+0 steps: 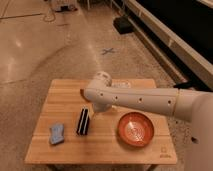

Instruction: Place the eraser on the white sponge

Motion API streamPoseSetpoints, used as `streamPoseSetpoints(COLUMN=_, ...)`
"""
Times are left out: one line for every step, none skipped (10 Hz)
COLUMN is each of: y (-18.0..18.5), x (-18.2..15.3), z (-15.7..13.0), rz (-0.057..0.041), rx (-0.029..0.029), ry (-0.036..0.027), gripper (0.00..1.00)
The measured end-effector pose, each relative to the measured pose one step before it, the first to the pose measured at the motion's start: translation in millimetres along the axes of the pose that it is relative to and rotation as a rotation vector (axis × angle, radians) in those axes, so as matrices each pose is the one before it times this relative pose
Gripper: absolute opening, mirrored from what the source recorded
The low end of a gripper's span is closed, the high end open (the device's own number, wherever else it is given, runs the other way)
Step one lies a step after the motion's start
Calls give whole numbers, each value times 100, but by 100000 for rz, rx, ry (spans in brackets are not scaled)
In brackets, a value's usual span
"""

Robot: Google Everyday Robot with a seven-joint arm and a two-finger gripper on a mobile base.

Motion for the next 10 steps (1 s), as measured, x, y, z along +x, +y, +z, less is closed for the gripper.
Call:
streamPoseSetpoints(y=-785, x=179, z=522, rz=-1375, rx=-59, ry=-144, gripper=80)
streamPoseSetpoints(y=-181, x=148, z=444, rz=-828, rx=-514, ry=-45, gripper=80)
streamPoseSetpoints(y=-30, x=58, z=412, rz=-595, rx=-401, ry=31, gripper=80)
streamPoseSetpoints(y=-594, x=380, z=352, rz=-1488, rx=-5, ry=430, gripper=80)
streamPoseSetpoints(y=-790, x=351, z=261, rz=-1189, rx=85, ry=176, gripper=80)
streamPoseSetpoints(y=-1347, x=515, z=546, rz=-2481, rx=217, ry=21, gripper=80)
streamPoseSetpoints(y=-836, x=275, z=395, rz=-1607, rx=139, ry=57, gripper=80)
streamPoseSetpoints(y=21, x=3, z=226, rz=-971, rx=-403, ry=-185, gripper=80)
streamPoseSetpoints(y=-44, x=-195, z=563, rz=-1705, rx=-552, ry=-516, gripper=80)
streamPoseSetpoints(y=-588, x=98, z=543, rz=-1752, rx=41, ry=-308, gripper=80)
